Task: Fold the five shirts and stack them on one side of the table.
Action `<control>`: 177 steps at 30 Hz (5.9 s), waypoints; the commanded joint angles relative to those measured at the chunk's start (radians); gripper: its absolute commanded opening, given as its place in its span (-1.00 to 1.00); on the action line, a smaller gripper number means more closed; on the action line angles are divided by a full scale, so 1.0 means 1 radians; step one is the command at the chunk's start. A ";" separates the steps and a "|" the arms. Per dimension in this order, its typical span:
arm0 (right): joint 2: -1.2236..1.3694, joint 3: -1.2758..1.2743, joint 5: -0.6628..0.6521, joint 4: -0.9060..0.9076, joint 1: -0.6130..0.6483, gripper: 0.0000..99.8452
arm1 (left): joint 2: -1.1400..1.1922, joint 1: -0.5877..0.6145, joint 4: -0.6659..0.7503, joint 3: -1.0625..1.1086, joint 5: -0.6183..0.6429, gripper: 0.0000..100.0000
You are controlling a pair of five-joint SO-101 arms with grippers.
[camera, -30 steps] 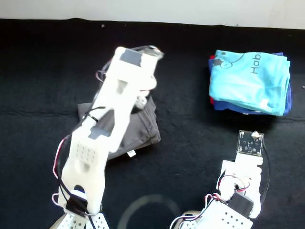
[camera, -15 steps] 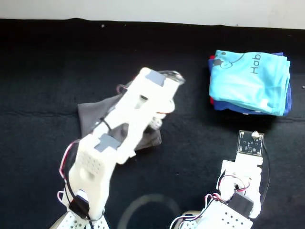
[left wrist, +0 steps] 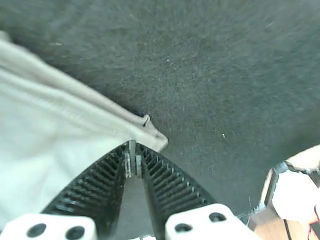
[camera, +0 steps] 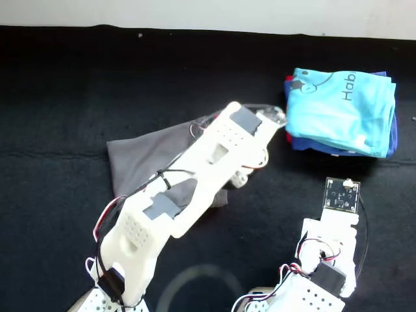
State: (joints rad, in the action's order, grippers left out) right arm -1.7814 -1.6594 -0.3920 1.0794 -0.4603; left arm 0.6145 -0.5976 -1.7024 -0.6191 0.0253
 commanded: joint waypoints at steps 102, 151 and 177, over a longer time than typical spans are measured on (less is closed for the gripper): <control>1.914 1.747 0.446 0.305 1.053 -0.46 | -1.147 1.066 0.895 1.808 -0.158 -0.98; 2.407 2.799 0.141 0.685 0.650 -0.99 | -1.145 1.066 0.896 1.808 -0.157 -0.98; 2.367 2.698 -0.295 0.340 0.065 -0.99 | -1.153 1.047 0.907 1.822 -0.155 -0.98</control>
State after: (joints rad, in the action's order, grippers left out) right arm 0.5232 1.0472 -0.6437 1.5290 -0.3253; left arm -0.5255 0.4672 -0.8201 1.2006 -0.1404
